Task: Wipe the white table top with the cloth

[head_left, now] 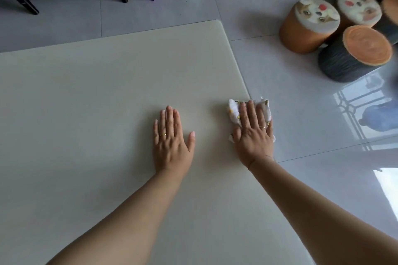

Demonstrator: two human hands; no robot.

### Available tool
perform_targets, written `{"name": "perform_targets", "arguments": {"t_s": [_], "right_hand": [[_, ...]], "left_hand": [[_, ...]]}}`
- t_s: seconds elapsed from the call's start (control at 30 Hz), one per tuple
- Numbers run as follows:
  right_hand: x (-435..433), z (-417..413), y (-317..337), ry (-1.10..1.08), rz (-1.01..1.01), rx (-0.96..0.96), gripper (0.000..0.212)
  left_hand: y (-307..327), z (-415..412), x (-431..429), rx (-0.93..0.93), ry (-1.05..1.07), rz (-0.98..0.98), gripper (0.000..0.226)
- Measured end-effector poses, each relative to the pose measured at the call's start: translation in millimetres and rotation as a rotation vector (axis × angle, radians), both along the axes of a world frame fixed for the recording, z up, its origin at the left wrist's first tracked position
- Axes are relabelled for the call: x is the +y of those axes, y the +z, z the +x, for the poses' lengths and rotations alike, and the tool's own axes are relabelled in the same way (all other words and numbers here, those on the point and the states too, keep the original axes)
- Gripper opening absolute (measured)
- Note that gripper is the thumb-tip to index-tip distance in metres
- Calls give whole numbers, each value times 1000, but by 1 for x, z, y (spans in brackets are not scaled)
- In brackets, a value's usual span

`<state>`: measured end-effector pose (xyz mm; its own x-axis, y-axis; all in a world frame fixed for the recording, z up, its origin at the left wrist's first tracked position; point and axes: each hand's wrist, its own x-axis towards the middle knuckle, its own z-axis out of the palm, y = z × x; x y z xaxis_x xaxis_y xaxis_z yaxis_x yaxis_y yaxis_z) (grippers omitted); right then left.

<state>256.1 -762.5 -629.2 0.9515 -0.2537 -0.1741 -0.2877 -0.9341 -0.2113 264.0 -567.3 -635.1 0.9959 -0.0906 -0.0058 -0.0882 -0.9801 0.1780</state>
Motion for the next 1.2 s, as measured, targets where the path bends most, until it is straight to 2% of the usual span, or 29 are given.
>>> {"name": "perform_targets", "arguments": {"t_s": [0.1,0.27,0.47,0.7,0.97,1.2], "right_hand": [[19,-18,0,-21,-5,-11,61],[-1,-44,8,230,7,14,63],[6,-68,9,-18,24,31,61],[-7,-100,11,270,4,7,64],[9,-113,3,-128,22,10,59],[-10,-146,12,152,14,42,67]], "left_hand": [[2,-21,-3,-28,-16,-6,69],[-3,-78,-6,-18,-65,-21,67],[-2,-85,-7,0,-47,-40,66],[-1,-85,-6,3,-53,-33,67],[-1,-86,-8,12,-56,-12,68],[5,-98,-11,-20,-62,-13,66]]}}
